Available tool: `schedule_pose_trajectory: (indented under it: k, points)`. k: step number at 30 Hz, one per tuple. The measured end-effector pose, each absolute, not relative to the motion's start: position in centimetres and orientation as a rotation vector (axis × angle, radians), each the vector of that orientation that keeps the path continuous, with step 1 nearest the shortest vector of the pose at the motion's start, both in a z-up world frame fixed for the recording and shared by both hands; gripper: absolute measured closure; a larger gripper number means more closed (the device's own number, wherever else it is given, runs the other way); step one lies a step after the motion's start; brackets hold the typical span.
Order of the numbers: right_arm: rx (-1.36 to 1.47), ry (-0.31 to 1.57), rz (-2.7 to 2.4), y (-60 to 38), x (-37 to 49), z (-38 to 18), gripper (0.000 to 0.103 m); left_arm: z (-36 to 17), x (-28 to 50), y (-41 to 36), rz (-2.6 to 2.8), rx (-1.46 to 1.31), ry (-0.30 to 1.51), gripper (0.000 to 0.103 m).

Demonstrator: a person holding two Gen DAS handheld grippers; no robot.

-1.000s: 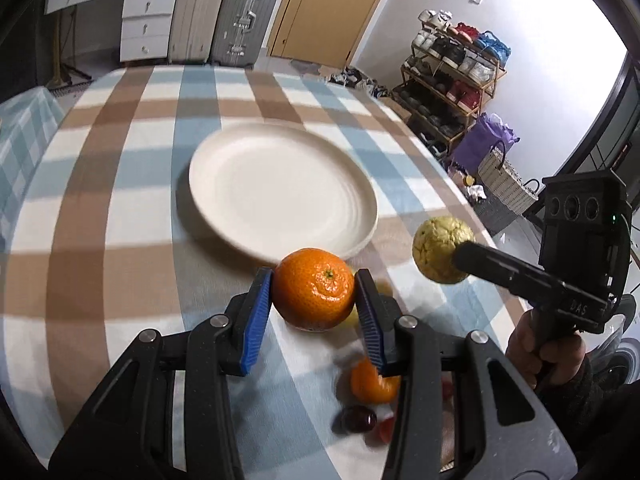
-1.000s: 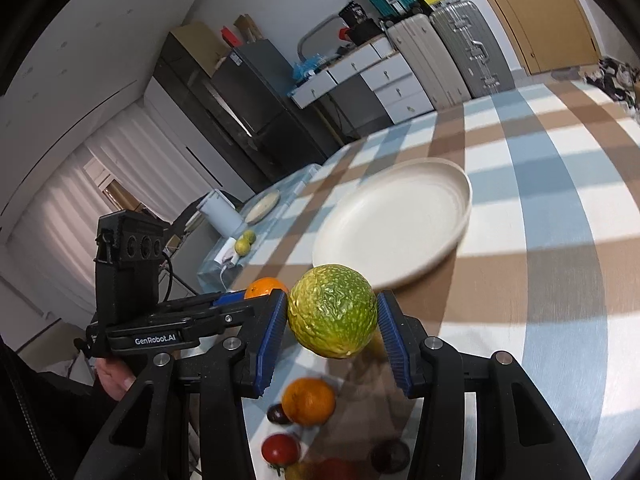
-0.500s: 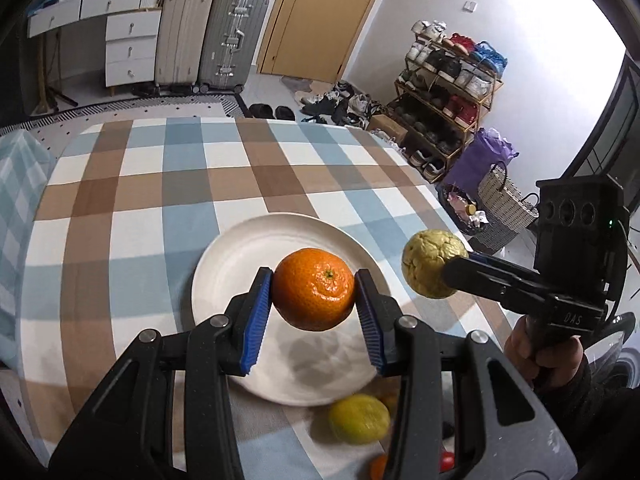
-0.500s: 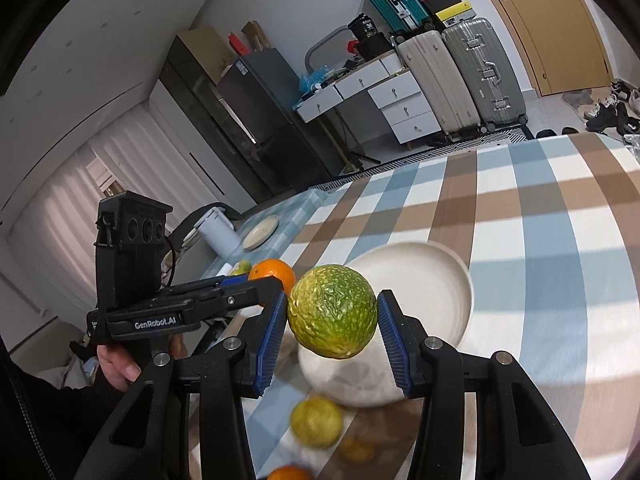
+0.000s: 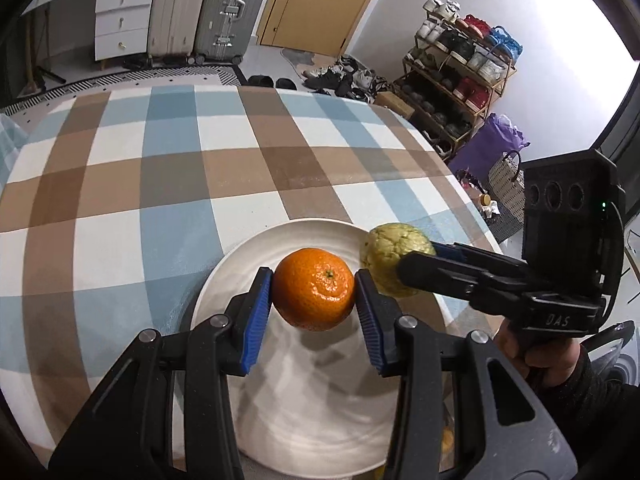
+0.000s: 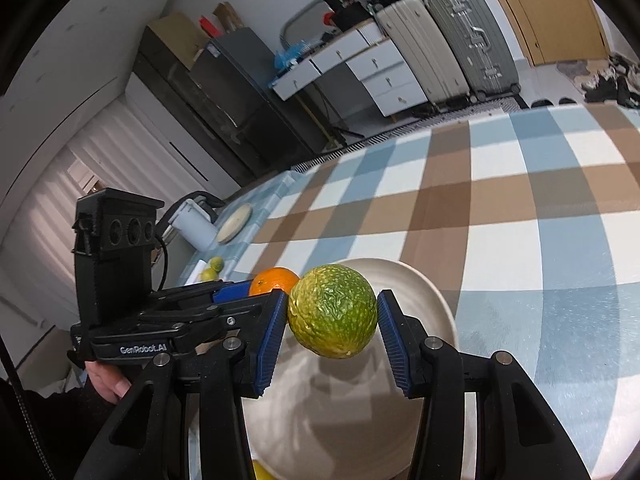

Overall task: Organize fruits
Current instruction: 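Carry both fruits onto the cream plate and open both tools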

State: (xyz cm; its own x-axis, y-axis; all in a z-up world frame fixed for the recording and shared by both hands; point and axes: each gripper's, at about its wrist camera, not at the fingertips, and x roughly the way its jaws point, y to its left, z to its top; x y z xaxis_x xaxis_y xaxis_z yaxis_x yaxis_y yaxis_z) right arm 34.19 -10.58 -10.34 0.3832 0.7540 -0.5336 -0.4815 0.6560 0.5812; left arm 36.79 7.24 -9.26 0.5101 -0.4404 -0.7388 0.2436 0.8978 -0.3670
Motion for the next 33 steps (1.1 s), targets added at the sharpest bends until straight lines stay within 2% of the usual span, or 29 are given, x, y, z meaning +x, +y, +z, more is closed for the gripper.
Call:
schedule_pose_trajectory:
  k: [16,19,23,29,31,33]
  points:
    - [0.343,0.923,0.766,-9.0,36.7,-12.9,0.055,-11.5,38.9,7.1,-0.416,-0.226,0.953,0.064]
    - [0.337,0.925,0.754,-8.9,36.7,-13.0,0.054,-11.0,38.7,7.1,-0.405,-0.214,0.936,0.055]
    - [0.357,0.897,0.764,-9.5,36.4,-12.5,0.051,-10.3,38.0,7.8,-0.391,-0.243,0.917,0.034]
    - [0.374,0.841,0.747,-10.4,35.1,-10.6,0.032,-8.1,35.7,8.5,-0.352,-0.246,0.875,0.020]
    - [0.373,0.816,0.743,-10.9,34.2,-9.8,0.027,-7.3,34.6,8.6,-0.331,-0.232,0.864,0.018]
    - [0.366,0.794,0.733,-11.4,33.1,-8.9,0.009,-6.5,33.4,8.5,-0.312,-0.218,0.849,0.011]
